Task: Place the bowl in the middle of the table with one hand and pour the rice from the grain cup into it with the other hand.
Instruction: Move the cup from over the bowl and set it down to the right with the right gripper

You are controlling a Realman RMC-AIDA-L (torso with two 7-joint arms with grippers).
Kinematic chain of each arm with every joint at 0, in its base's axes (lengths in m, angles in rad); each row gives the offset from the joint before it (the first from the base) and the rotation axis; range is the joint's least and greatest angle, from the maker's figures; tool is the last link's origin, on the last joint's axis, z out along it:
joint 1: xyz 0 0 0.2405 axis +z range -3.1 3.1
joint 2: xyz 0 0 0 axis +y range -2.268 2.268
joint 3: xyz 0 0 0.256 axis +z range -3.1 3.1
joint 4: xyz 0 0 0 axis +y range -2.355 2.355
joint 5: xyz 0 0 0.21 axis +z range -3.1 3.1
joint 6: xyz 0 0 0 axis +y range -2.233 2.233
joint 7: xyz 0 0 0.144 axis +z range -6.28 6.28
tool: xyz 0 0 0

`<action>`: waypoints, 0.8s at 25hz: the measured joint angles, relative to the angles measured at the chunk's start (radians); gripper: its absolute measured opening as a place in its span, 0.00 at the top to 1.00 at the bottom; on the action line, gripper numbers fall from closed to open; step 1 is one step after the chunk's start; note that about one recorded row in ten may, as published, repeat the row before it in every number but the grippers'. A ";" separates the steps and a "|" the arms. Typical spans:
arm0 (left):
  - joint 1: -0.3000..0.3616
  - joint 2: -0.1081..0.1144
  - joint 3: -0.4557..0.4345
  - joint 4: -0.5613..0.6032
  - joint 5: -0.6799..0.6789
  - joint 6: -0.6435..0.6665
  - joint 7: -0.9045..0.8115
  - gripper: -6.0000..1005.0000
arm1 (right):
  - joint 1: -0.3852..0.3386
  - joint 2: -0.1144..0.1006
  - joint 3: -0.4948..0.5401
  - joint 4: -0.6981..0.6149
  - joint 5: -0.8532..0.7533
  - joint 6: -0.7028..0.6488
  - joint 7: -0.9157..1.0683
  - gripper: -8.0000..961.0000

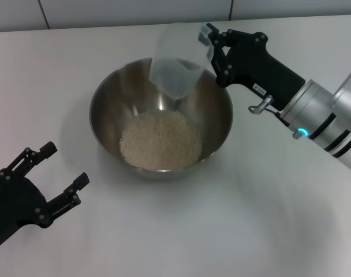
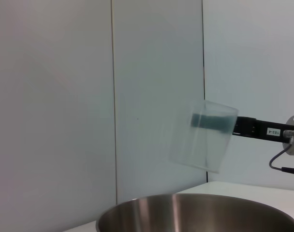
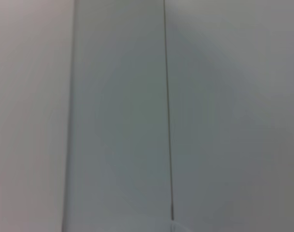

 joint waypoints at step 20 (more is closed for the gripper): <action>-0.015 -0.003 0.000 -0.003 -0.001 0.006 0.002 0.17 | -0.072 -0.002 0.305 -0.121 0.064 0.157 -0.069 0.98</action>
